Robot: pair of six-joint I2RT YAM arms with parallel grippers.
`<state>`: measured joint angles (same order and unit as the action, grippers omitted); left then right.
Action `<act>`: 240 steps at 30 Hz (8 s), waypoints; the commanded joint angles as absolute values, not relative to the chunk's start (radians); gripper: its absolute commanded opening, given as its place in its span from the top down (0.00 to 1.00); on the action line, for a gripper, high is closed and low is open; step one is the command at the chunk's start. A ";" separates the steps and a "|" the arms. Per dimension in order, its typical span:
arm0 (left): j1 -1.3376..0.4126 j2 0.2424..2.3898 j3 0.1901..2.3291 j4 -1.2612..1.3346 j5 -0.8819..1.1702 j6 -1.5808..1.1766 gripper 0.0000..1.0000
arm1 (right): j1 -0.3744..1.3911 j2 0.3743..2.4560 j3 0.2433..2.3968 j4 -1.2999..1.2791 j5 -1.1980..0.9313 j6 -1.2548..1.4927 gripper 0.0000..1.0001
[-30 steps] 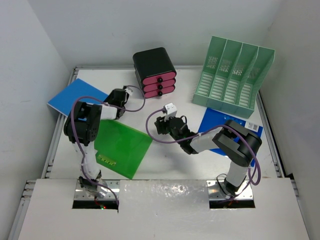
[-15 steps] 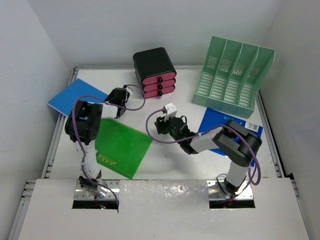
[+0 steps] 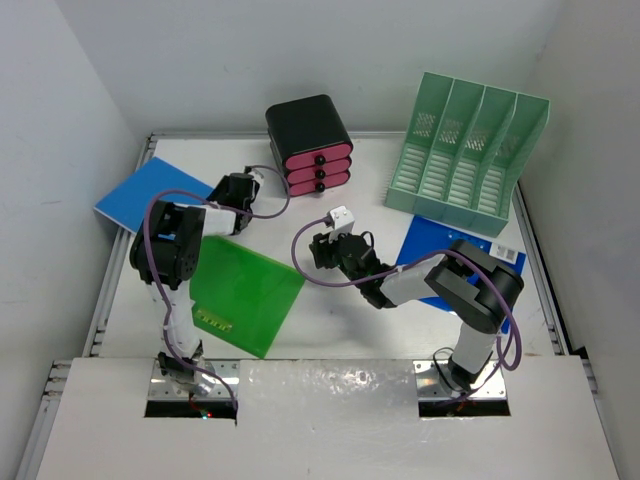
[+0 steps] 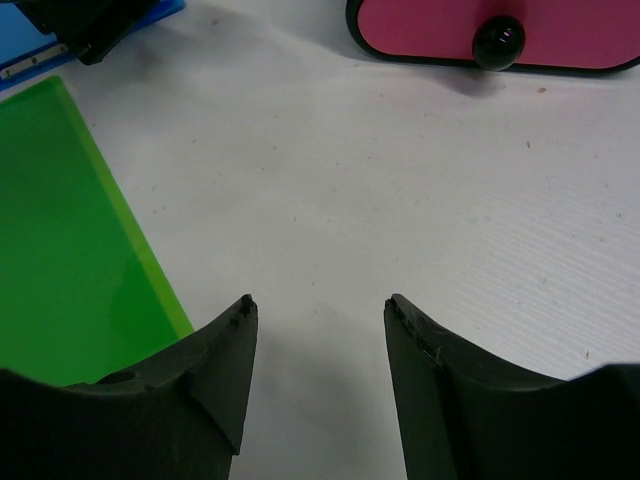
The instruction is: Organize the desk
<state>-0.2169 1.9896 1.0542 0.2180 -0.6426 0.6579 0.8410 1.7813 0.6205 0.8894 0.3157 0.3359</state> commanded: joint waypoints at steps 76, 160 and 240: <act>-0.176 1.468 1.235 -0.520 -0.232 0.612 1.00 | 0.839 1.542 0.699 0.578 -0.040 -0.147 0.44; 0.110 1.284 1.436 -1.170 0.885 1.313 0.02 | 0.509 1.465 0.623 0.787 -0.822 -0.049 1.00; -0.732 2.089 2.494 -0.193 -0.055 -0.002 1.00 | 0.459 0.543 0.479 -0.453 0.845 0.505 0.01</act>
